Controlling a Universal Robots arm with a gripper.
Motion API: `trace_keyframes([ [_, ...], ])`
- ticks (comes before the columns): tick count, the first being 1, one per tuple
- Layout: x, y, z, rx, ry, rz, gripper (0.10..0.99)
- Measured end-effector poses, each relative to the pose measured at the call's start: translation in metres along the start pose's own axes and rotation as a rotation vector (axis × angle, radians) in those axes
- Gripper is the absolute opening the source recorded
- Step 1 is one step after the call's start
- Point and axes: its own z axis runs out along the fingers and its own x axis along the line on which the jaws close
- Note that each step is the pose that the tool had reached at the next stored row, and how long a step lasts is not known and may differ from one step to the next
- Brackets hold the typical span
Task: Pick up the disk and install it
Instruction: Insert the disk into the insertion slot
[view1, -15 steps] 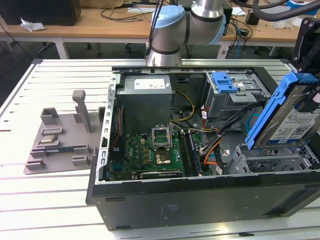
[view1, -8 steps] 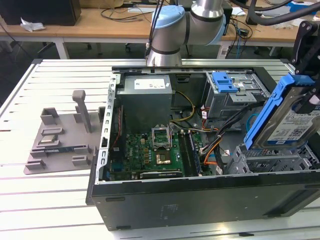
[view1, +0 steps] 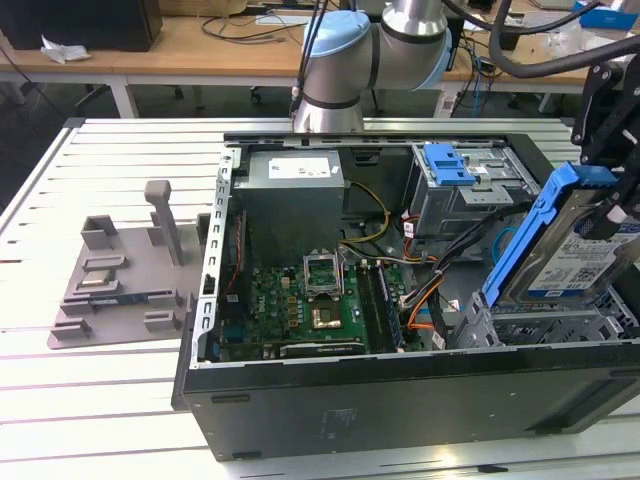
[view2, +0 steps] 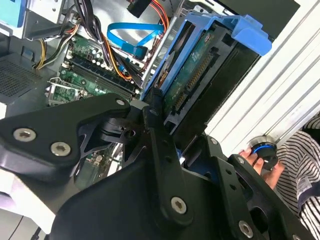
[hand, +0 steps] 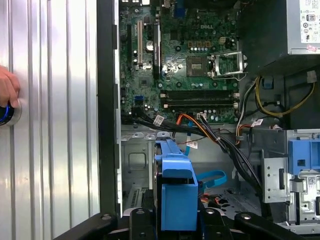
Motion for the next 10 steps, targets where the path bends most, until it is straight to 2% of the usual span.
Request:
trace_keyframes([
  [4,0.0001,-0.0002,0.0071,0.000,-0.0002,0.000,0.365],
  [10,0.0006,-0.0008,0.0273,0.000,0.0000,0.000,0.365],
])
